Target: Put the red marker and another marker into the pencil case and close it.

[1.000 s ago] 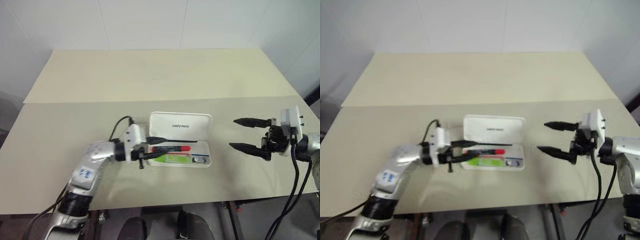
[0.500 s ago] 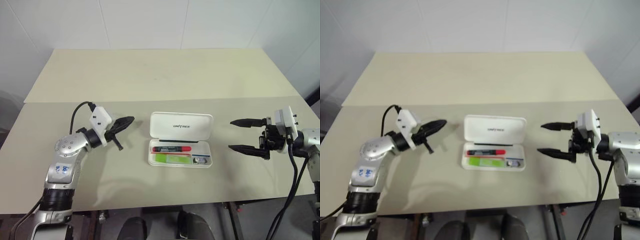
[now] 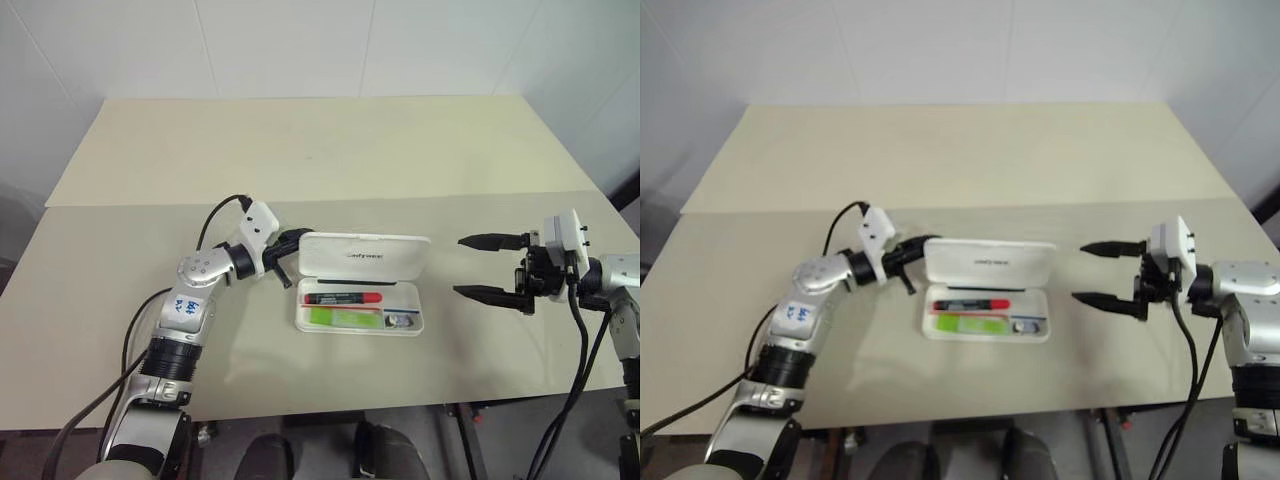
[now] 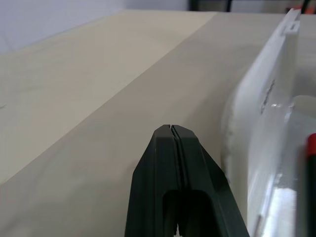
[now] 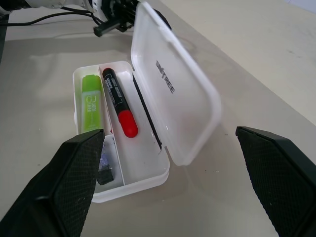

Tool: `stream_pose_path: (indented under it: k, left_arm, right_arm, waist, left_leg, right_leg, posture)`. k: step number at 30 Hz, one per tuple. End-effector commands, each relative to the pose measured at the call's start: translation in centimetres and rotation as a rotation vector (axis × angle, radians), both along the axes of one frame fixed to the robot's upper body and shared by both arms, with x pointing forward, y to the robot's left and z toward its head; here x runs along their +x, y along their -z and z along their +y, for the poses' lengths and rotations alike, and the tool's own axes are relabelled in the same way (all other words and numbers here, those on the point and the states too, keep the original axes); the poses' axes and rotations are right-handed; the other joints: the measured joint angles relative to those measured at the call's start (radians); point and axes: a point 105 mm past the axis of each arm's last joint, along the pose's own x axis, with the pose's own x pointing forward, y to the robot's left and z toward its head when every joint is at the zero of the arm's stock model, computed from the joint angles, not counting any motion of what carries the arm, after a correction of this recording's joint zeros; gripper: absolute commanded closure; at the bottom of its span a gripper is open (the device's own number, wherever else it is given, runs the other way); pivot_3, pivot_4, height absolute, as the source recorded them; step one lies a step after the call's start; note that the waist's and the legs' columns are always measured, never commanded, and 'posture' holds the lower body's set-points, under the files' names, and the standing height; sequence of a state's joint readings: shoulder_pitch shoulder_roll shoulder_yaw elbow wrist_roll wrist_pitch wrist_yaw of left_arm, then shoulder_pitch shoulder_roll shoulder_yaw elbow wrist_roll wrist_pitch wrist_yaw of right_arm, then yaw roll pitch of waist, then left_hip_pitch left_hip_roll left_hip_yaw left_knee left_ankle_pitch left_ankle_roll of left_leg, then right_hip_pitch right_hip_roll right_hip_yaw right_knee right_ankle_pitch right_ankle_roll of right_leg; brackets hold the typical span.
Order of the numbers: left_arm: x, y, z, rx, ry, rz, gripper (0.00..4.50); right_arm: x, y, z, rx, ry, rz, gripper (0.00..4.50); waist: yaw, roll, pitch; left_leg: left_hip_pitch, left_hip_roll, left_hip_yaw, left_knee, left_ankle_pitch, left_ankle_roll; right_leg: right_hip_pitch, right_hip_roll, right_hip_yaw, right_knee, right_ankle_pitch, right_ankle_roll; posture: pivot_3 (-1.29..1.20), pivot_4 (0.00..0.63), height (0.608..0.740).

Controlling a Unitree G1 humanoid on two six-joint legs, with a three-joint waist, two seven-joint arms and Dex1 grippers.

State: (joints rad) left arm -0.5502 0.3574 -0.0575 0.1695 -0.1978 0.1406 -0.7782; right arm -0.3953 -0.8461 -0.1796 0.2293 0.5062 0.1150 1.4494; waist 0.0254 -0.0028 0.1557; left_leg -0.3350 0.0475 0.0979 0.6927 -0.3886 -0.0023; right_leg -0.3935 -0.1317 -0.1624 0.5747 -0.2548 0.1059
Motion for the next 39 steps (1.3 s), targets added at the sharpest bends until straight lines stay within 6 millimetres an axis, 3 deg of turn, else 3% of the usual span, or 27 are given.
stream_pose_path:
  k: [1,10,21,28,34,39]
  left_arm:
    - [-1.8,-0.7,0.1,0.056,0.112,-0.092,4.46]
    - [-4.0,0.9,-0.5,0.271,0.315,-0.101,4.46]
    - [-6.1,4.2,-5.6,0.466,0.498,-0.034,4.46]
    - [-6.3,5.7,-6.1,0.583,0.506,0.044,4.46]
    - [-6.8,5.8,-6.4,0.534,0.503,0.091,4.46]
    - [-6.2,2.6,-6.3,0.261,0.424,0.099,4.46]
  right_arm:
    - [-0.2,-1.3,0.5,0.022,-0.009,-0.056,0.00]
    - [-0.5,-1.5,0.8,0.039,-0.001,-0.058,0.00]
    - [-0.8,-1.8,0.8,0.066,0.051,-0.076,0.00]
    - [-1.3,-1.6,1.1,0.090,0.081,-0.088,0.00]
    - [-1.8,-1.5,1.1,0.101,0.101,-0.089,0.00]
    - [-1.5,-1.5,1.2,0.105,0.103,-0.088,0.00]
  waist:
    - [-0.002,0.000,0.000]
    - [0.002,0.000,0.000]
    - [0.002,0.000,0.000]
    - [0.002,0.000,0.000]
    - [0.001,0.000,-0.001]
    - [0.001,0.000,-0.001]
  left_leg:
    - [0.000,0.000,0.000,0.000,0.000,0.000]
    - [0.000,0.000,0.000,0.001,0.000,0.000]
    - [0.000,0.000,0.000,0.000,0.000,0.000]
    - [0.001,0.000,0.000,0.001,0.000,0.000]
    - [0.001,0.000,-0.001,0.001,0.000,0.000]
    - [0.000,0.000,-0.001,0.001,0.000,0.000]
  right_leg:
    - [0.000,0.000,0.000,0.000,0.000,0.000]
    - [0.000,0.000,0.000,0.000,0.000,0.000]
    - [0.000,0.000,0.000,0.000,0.000,0.000]
    - [0.001,0.000,0.001,0.000,0.000,0.000]
    - [0.001,0.000,0.001,0.000,0.000,0.000]
    - [0.001,0.000,0.001,0.000,0.000,0.000]
  posture:
    - [0.00,0.150,0.740]
    - [0.00,0.150,0.740]
    - [0.00,0.150,0.740]
    - [0.00,0.150,0.740]
    - [0.00,0.150,0.740]
    - [0.00,0.150,0.740]
